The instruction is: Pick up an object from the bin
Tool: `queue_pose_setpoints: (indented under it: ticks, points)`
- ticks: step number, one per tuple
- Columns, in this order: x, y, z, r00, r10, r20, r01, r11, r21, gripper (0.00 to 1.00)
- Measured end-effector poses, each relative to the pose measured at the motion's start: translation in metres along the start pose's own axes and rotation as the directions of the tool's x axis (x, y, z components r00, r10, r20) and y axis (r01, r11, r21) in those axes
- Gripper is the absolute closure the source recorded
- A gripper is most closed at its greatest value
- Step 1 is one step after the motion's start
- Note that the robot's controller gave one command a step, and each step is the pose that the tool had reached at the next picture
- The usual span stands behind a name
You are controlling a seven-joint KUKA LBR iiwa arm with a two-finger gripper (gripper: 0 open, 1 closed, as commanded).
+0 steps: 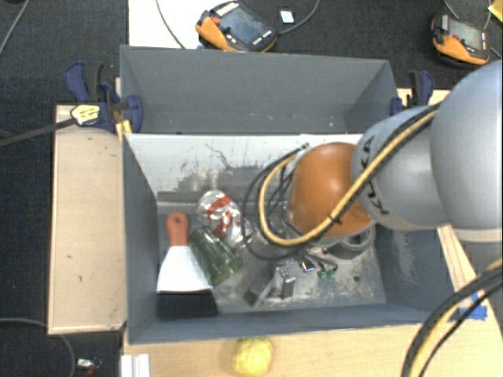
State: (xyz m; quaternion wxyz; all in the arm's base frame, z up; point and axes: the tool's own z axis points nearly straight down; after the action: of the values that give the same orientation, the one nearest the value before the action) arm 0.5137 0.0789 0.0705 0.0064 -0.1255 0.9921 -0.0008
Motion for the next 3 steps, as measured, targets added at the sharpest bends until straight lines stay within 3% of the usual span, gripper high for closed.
queue_pose_setpoints:
  ticks: [1, 2, 3]
  points:
    - [-0.017, -0.003, -0.028, 0.994, -0.107, 0.003, 0.107, 0.994, 0.000, 1.00]
    - [-0.017, -0.003, -0.028, 0.994, -0.107, 0.003, 0.107, 0.994, 0.000, 1.00]
    - [-0.021, 0.002, -0.285, 0.990, -0.138, 0.011, 0.138, 0.990, 0.002, 1.00]
